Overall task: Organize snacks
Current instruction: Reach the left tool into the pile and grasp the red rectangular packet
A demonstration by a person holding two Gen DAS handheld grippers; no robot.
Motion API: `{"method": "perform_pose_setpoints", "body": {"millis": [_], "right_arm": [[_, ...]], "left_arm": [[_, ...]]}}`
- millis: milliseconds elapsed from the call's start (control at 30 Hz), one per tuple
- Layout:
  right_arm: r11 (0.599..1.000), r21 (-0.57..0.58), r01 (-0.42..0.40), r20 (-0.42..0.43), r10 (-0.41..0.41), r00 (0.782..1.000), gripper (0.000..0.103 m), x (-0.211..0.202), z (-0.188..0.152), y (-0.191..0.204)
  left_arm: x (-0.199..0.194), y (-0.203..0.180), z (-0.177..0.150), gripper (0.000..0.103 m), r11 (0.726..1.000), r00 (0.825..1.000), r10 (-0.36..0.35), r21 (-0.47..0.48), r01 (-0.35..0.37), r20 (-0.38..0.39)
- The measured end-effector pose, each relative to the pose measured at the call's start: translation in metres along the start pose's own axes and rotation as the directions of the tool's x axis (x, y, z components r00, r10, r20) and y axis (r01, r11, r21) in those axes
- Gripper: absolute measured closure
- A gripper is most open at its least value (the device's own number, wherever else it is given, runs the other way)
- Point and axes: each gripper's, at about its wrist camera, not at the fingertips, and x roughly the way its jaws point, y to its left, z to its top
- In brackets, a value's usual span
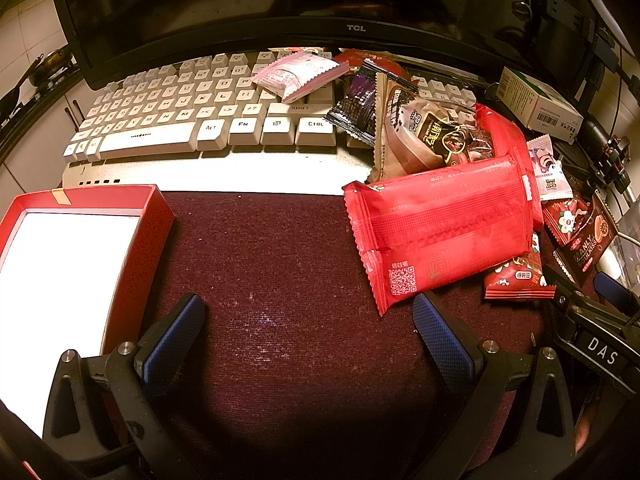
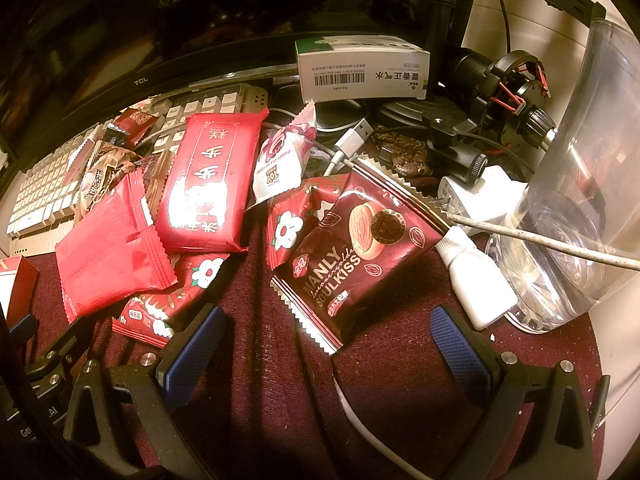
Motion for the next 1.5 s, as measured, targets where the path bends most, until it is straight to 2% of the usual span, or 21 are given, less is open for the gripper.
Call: {"method": "perform_pose_setpoints", "body": {"millis": [200, 267, 433, 567, 633, 733, 800, 833, 900, 1033, 1133, 1167, 1200, 1233, 1267, 1333, 1367, 1400, 1467, 1500], "right_arm": [[0.999, -0.041, -0.03, -0.009, 0.03, 1.0, 0.0, -0.006, -0.007, 0.003], [0.995, -0.082, -0.06, -0.023, 0.058, 0.998, 0.0, -0.012, -0.014, 0.001], [0.981, -0.154, -0.122, -0.08, 0.11, 0.991, 0.0, -0.032, -0.037, -0.009], [0.965, -0.105, -0.242, -0.095, 0.232, 0.968, 0.0, -0.05, -0.051, -0.027], [0.936, -0.044, -0.35, -0.111, 0.344, 0.932, 0.0, -0.057, -0.05, -0.034], [0.854, 0.102, -0.511, -0.123, 0.52, 0.845, 0.0, -0.057, -0.039, -0.041], [0.788, 0.187, -0.587, -0.131, 0.612, 0.78, 0.0, -0.046, -0.03, -0.037], [0.771, 0.216, -0.599, -0.143, 0.632, 0.762, 0.0, -0.039, -0.023, -0.032], [0.74, 0.278, -0.613, -0.131, 0.661, 0.739, 0.0, -0.021, -0.011, -0.024], [0.739, 0.268, -0.618, -0.126, 0.663, 0.738, 0.0, -0.009, 0.01, -0.006], [0.713, 0.283, -0.641, -0.108, 0.688, 0.717, 0.001, -0.003, 0.019, -0.003], [0.708, 0.274, -0.651, -0.103, 0.695, 0.712, 0.007, -0.002, 0.022, -0.001], [0.7, 0.272, -0.661, -0.106, 0.704, 0.702, 0.024, 0.002, 0.026, 0.0], [0.689, 0.277, -0.67, -0.13, 0.717, 0.685, 0.029, 0.009, 0.027, 0.001], [0.693, 0.265, -0.671, -0.12, 0.714, 0.69, 0.034, 0.011, 0.03, 0.004], [0.684, 0.237, -0.69, -0.131, 0.726, 0.675, 0.037, 0.016, 0.033, 0.01], [0.683, 0.224, -0.695, -0.135, 0.728, 0.672, 0.045, 0.017, 0.034, 0.011], [0.687, 0.217, -0.694, -0.138, 0.725, 0.675, 0.058, 0.017, 0.034, 0.011], [0.699, 0.188, -0.69, -0.135, 0.714, 0.687, 0.078, 0.02, 0.03, 0.005], [0.696, 0.18, -0.695, -0.131, 0.717, 0.684, 0.083, 0.022, 0.029, 0.002]], "left_arm": [[-0.014, -0.007, -0.008, 0.0, 1.0, 0.999, -0.022, 0.01, 0.023, -0.029], [-0.031, -0.013, -0.015, 0.0, 0.999, 1.0, -0.01, 0.039, 0.009, 0.01], [-0.072, -0.021, -0.019, 0.0, 0.988, 0.988, 0.082, 0.123, -0.098, 0.128], [-0.098, -0.012, -0.005, 0.0, 0.969, 0.972, 0.129, 0.183, -0.165, 0.194], [-0.106, -0.005, 0.004, 0.0, 0.959, 0.969, 0.15, 0.209, -0.191, 0.199], [-0.12, 0.018, 0.013, 0.0, 0.959, 0.976, 0.118, 0.234, -0.159, 0.182], [-0.128, 0.027, 0.015, 0.0, 0.949, 0.974, 0.134, 0.259, -0.179, 0.184], [-0.131, 0.033, 0.016, 0.0, 0.944, 0.971, 0.146, 0.266, -0.193, 0.189], [-0.136, 0.045, 0.016, 0.0, 0.941, 0.968, 0.162, 0.266, -0.21, 0.192], [-0.14, 0.06, 0.015, 0.0, 0.94, 0.964, 0.18, 0.254, -0.228, 0.196], [-0.141, 0.059, 0.015, 0.0, 0.938, 0.965, 0.171, 0.267, -0.221, 0.2], [-0.141, 0.056, 0.015, 0.0, 0.936, 0.966, 0.164, 0.276, -0.216, 0.2], [-0.14, 0.051, 0.016, 0.0, 0.934, 0.966, 0.158, 0.287, -0.213, 0.202], [-0.14, 0.048, 0.016, 0.0, 0.931, 0.966, 0.156, 0.297, -0.213, 0.205], [-0.138, 0.041, 0.017, 0.0, 0.924, 0.966, 0.153, 0.316, -0.214, 0.207], [-0.134, 0.028, 0.018, 0.0, 0.91, 0.965, 0.153, 0.351, -0.222, 0.214], [-0.131, 0.02, 0.018, 0.0, 0.9, 0.964, 0.153, 0.373, -0.227, 0.218], [-0.126, 0.013, 0.019, 0.0, 0.89, 0.963, 0.152, 0.394, -0.232, 0.223], [-0.118, 0.001, 0.023, 0.0, 0.871, 0.96, 0.16, 0.426, -0.246, 0.228], [-0.111, -0.006, 0.025, 0.0, 0.855, 0.958, 0.166, 0.449, -0.258, 0.235]]}}
